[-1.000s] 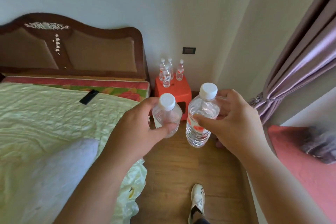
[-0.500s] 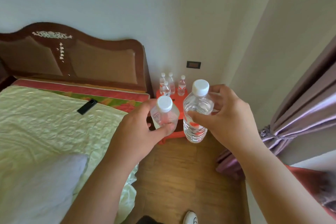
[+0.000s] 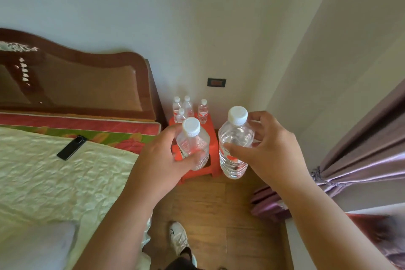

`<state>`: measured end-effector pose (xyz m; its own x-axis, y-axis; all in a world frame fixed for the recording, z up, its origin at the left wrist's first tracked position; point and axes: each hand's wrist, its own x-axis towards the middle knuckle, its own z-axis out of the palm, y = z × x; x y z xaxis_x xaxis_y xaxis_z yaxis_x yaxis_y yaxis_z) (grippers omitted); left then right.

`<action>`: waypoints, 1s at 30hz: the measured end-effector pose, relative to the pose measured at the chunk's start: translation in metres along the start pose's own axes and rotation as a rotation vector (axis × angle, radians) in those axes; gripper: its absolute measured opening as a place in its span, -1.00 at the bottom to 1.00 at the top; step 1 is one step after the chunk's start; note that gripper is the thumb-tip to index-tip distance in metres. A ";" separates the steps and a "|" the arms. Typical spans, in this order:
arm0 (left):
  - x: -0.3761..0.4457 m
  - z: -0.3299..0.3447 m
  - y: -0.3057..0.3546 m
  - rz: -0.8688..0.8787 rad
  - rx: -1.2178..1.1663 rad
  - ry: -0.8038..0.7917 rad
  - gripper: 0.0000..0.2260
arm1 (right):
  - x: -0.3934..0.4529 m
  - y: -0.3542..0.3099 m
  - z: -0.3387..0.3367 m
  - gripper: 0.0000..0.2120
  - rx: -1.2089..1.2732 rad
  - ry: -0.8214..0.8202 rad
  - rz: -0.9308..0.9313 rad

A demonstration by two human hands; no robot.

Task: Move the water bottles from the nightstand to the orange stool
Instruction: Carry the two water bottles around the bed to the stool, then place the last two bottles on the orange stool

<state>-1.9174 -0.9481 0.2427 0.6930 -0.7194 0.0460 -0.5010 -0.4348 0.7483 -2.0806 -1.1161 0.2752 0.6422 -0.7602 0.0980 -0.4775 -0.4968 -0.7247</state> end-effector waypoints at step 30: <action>0.263 0.066 -0.109 -0.247 0.131 -0.162 -0.39 | 0.258 0.091 0.133 -0.36 0.062 -0.209 0.159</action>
<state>-1.7146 -1.1262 0.1299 0.7157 -0.6558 -0.2401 -0.3979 -0.6654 0.6316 -1.8783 -1.3016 0.1442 0.6753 -0.7203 -0.1587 -0.5488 -0.3469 -0.7606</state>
